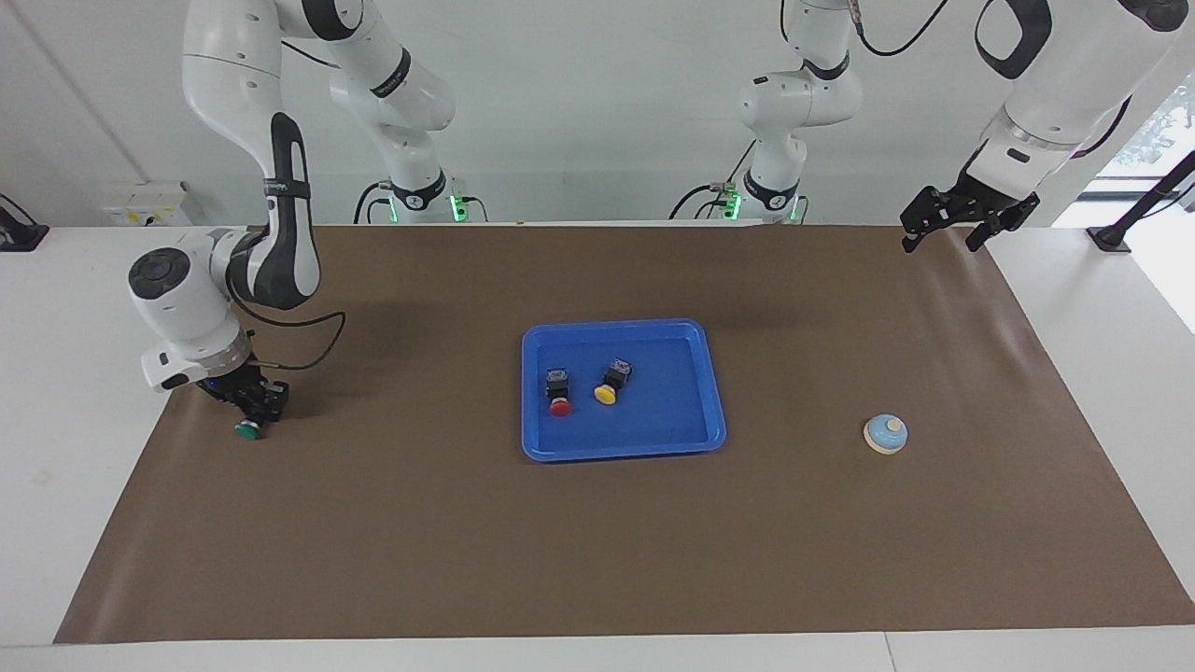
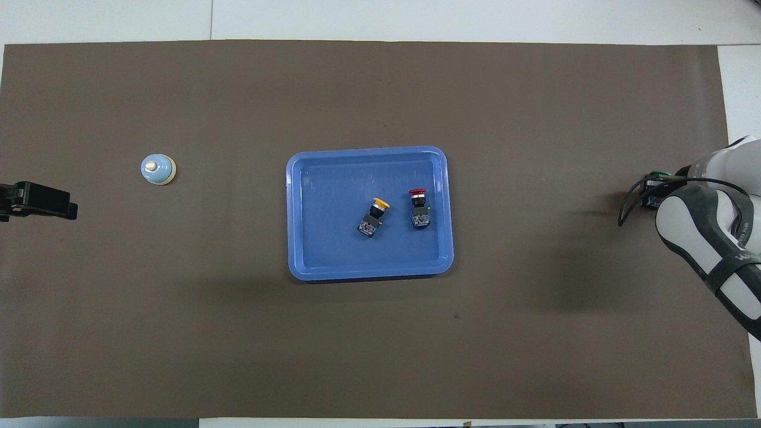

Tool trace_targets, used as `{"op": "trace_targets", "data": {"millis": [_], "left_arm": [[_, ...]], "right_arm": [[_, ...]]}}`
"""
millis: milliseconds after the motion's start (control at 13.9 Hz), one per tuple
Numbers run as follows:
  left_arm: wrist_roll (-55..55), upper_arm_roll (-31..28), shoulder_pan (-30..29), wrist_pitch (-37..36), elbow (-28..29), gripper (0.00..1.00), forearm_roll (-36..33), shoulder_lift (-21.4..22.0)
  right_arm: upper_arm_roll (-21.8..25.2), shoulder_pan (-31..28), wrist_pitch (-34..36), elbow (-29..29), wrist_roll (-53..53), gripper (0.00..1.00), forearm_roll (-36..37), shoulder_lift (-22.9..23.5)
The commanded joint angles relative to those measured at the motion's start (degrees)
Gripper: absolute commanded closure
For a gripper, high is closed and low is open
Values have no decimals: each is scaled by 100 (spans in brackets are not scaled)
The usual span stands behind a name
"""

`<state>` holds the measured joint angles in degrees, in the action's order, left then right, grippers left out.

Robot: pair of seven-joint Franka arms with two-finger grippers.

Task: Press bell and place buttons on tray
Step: 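Carry the green button with the right gripper and lower it into the tray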

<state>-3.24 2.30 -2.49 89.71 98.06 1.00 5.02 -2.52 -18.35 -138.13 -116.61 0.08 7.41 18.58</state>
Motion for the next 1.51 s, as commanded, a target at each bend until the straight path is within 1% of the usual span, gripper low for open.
{"op": "trace_targets", "data": {"millis": [0,144,360,576,720,792,936,1008,1152,1296,1440], "left_arm": [[-10,-19,3,-41,64,0,32,78],[-10,-19,3,-32,64,0,32,78],[-10,-19,3,-41,64,0,32,78],[-10,-19,3,-41,55,0,32,78],[-10,-19,3,-41,55,0,32,78],[-10,-19,3,-41,55,0,32,78],[-10,-19,3,-41,55,0,32,78],[-10,-19,3,-41,64,0,32,78],[-10,-19,3,-32,55,0,32,78],[-10,-19,3,-32,64,0,32,78],[-10,-19,3,-41,55,0,32,78]], "right_arm": [[-82,-28,49,-91,-166,100,85,-100],[-152,86,373,93,-140,100,85,-144],[-153,700,1259,716,201,100,50,-135],[-153,1542,2191,1454,1157,100,-21,-92],[-153,2219,2762,2069,2035,100,-108,83],[-153,2553,2991,2385,2431,100,-265,180],[-144,3046,3239,2712,2759,100,-442,278],[-127,3379,3275,2739,2926,100,-434,295],[-144,3828,3275,2897,3758,100,-469,330],[-144,4391,3266,3099,4305,100,-495,479],[-144,4909,3231,3337,4990,100,-627,760]]}}
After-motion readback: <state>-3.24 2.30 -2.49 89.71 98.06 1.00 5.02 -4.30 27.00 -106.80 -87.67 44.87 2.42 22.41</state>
